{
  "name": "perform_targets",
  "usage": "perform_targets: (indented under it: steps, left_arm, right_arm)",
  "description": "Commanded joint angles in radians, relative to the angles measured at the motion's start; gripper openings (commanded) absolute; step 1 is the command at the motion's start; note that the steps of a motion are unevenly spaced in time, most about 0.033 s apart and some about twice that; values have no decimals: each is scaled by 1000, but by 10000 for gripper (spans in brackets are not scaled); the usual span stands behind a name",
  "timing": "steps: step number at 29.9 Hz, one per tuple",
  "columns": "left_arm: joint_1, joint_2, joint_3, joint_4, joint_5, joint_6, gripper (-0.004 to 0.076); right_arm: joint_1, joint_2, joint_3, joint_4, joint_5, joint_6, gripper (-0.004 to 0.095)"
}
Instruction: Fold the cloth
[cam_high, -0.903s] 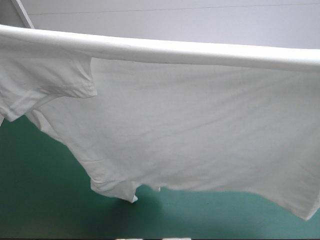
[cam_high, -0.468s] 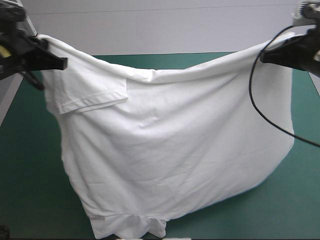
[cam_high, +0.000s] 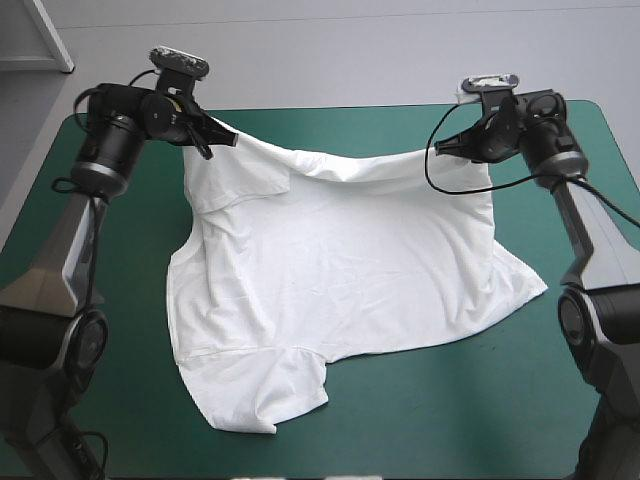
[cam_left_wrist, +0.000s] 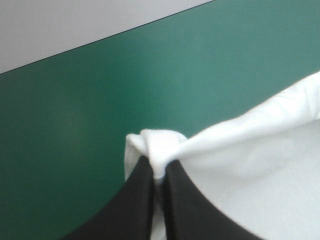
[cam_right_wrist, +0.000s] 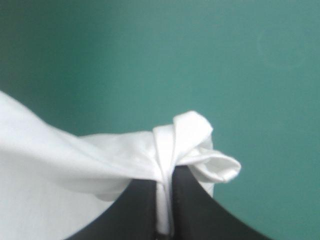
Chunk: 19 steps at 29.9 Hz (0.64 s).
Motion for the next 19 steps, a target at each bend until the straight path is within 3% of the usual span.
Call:
perform_targets:
  steps: [1,5,7,8,12,14,16,19]
  left_arm:
    - [-3,48,-26,-6,-144,-10,-8]
    - [-3,134,-26,5,-194,-10,11]
    - [-3,159,-26,27,-214,-10,102]
    - [-3,163,-26,30,-214,-10,139]
    - [-1,163,-31,32,-176,-10,472]
    - [-1,156,-59,32,-93,-10,583]
    - [-1,147,-103,32,8,-10,602]
    - [-1,131,-182,32,165,-10,599]
  right_arm:
    - [-8,38,-29,10,-65,-9,-19]
    - [-8,112,-29,88,-56,-67,-4]
    - [-8,123,-29,97,-69,-79,99]
    - [-8,125,-29,101,-75,-79,194]
    - [-8,95,-31,97,-65,-79,679]
    - [-8,59,-31,94,-34,-79,815]
    - [-8,14,-31,94,-4,-79,855]
    - [-8,-76,-31,94,51,-75,825]
